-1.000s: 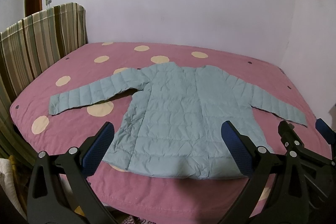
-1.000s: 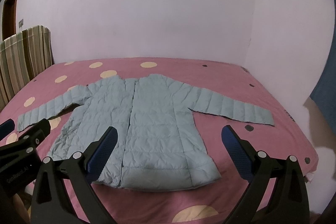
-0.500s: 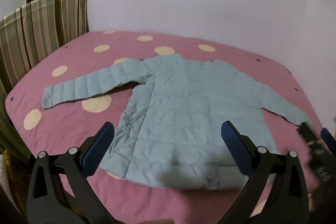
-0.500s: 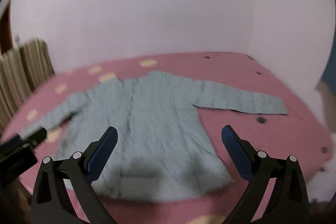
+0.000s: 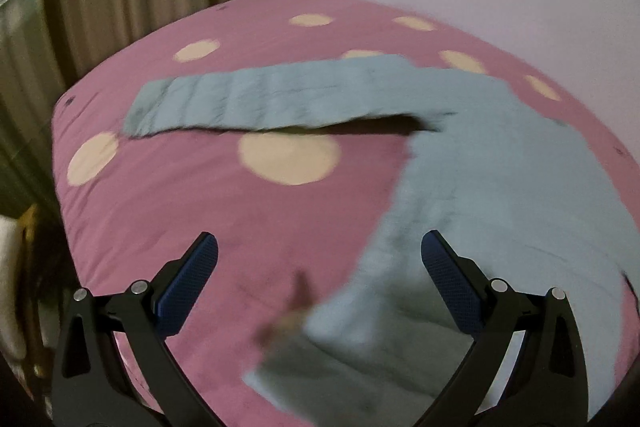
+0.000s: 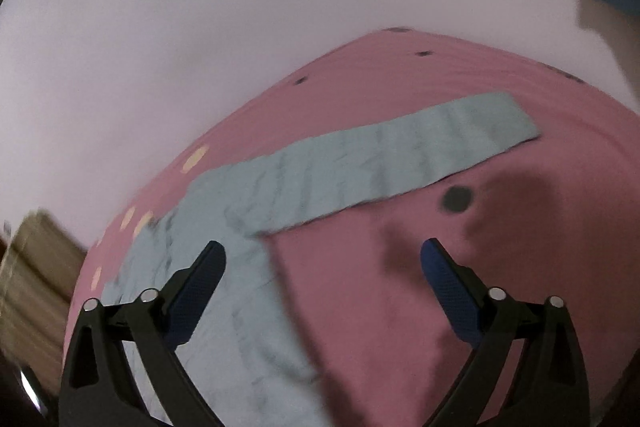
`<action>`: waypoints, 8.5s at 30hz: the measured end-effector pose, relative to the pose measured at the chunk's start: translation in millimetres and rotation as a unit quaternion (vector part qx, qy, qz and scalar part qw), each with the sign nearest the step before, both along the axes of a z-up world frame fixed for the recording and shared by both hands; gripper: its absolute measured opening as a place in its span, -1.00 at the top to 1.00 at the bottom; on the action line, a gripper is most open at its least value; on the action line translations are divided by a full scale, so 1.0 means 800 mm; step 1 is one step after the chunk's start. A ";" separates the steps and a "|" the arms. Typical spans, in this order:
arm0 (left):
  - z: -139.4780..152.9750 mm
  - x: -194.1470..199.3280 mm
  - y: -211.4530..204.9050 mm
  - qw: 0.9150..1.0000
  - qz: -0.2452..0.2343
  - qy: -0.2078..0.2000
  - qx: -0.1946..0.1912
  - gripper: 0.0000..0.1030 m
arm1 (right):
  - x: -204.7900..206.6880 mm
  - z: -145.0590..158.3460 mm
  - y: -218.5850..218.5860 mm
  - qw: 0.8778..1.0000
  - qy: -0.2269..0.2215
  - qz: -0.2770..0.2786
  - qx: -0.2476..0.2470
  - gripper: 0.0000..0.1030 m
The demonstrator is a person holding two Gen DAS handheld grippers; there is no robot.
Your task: Fold large clothes
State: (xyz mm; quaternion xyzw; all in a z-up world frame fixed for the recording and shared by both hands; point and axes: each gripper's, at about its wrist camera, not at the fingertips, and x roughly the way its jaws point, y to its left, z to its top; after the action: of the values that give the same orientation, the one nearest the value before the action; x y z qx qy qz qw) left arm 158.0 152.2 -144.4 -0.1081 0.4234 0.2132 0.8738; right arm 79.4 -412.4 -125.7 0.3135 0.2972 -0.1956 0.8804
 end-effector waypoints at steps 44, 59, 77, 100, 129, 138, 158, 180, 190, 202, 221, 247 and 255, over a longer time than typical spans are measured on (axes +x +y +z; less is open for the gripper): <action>-0.086 0.012 0.083 0.986 0.146 0.068 0.036 -0.96 | 0.120 -0.036 -0.104 0.995 -0.080 -0.046 0.045 0.91; -0.086 0.010 0.087 0.987 0.146 0.066 0.029 -0.96 | 0.297 0.002 0.176 0.979 -0.054 0.194 -0.012 0.91; -0.088 0.010 0.087 0.987 0.146 0.064 0.027 -0.96 | 0.383 -0.094 0.393 0.923 0.049 0.379 -0.055 0.91; -0.089 0.010 0.086 0.987 0.146 0.064 0.027 -0.96 | 0.322 -0.032 0.390 0.890 0.013 0.451 -0.063 -0.22; -0.089 0.012 0.085 0.986 0.145 0.071 0.035 -0.96 | 0.385 -0.076 0.093 0.966 0.114 0.213 -0.093 0.08; -0.089 0.013 0.084 0.986 0.145 0.069 0.033 -0.96 | 0.351 -0.092 0.153 0.960 0.116 0.236 -0.092 -0.23; -0.067 -0.005 0.125 0.991 0.124 0.012 -0.038 -0.96 | 0.348 -0.137 0.183 0.944 0.142 0.239 -0.176 -0.49; -0.076 0.051 0.373 0.968 0.206 -0.084 -0.120 -0.26 | 0.343 -0.138 0.186 0.944 0.141 0.237 -0.183 -0.54; -0.052 0.065 0.358 0.975 0.172 -0.100 -0.093 0.90 | 0.342 -0.138 0.187 0.944 0.140 0.237 -0.183 -0.54; 0.065 0.160 0.120 0.988 -0.034 -0.151 -0.028 0.91 | 0.341 -0.137 0.184 0.946 0.136 0.237 -0.173 -0.55; -0.014 0.292 -0.282 0.952 -0.298 -0.068 -0.026 0.91 | 0.333 -0.138 0.182 0.949 0.127 0.239 -0.162 -0.60; 0.018 0.173 -0.039 0.987 -0.128 -0.097 0.027 -0.54 | 0.349 -0.062 0.339 0.930 0.076 0.335 -0.128 -0.58; 0.011 0.157 0.008 0.990 -0.114 -0.085 0.025 -0.54 | 0.364 -0.090 0.380 0.921 0.108 0.359 -0.105 0.77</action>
State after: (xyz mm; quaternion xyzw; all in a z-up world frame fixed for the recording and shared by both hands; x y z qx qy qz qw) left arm 283.8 158.5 -135.8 -0.0551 0.3521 0.1123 0.9276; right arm 370.6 -108.2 -197.8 0.0682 0.4608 0.0707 0.8820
